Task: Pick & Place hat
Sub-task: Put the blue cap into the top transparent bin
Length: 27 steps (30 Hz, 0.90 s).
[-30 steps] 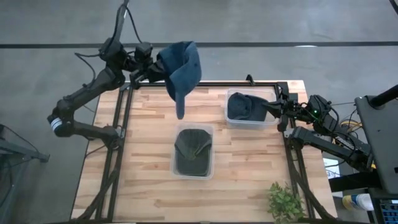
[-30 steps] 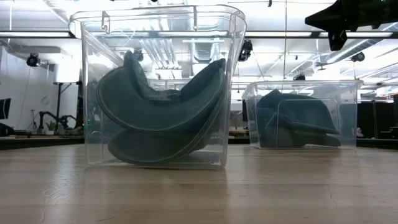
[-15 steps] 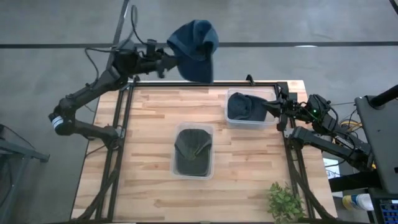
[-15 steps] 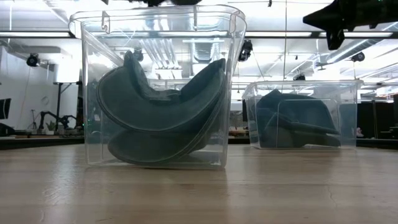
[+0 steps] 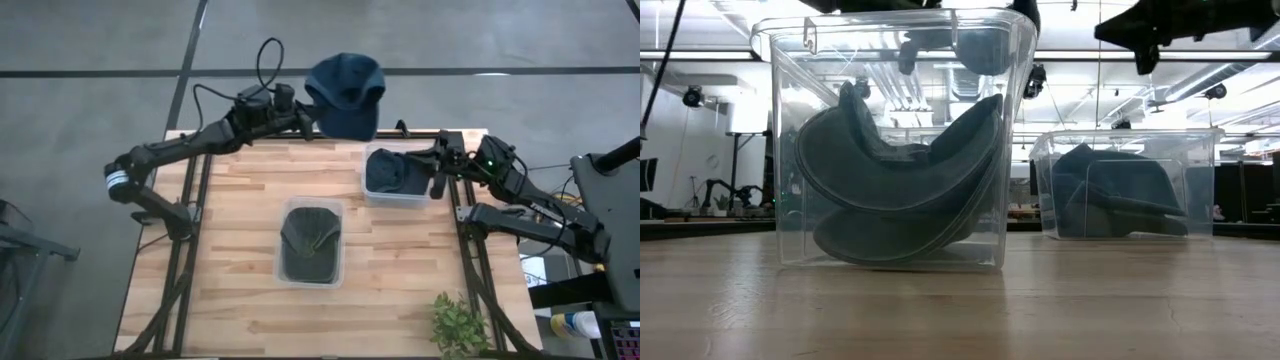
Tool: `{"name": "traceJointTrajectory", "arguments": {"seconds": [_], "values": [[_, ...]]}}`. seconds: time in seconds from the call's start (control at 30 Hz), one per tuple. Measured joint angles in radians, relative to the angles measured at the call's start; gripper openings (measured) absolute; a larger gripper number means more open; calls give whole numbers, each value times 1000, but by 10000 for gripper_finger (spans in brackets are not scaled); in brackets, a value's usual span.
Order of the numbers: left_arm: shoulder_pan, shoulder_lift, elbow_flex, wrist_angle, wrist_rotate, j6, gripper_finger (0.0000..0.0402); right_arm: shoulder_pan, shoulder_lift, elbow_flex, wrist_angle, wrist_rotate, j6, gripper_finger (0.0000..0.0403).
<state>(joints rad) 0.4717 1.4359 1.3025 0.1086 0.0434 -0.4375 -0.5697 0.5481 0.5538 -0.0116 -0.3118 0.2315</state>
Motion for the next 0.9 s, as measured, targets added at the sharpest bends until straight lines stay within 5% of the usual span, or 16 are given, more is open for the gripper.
{"name": "traceJointTrajectory", "arguments": {"seconds": [0.47, 0.9], "values": [[-46, 27, 0, 53, -155, 72, 4, 0, 280, 311, -113, 192, -161, 202], [-48, 23, 0, 54, -222, 117, 4, 0, 569, 557, -124, 210, -204, 252]]}}
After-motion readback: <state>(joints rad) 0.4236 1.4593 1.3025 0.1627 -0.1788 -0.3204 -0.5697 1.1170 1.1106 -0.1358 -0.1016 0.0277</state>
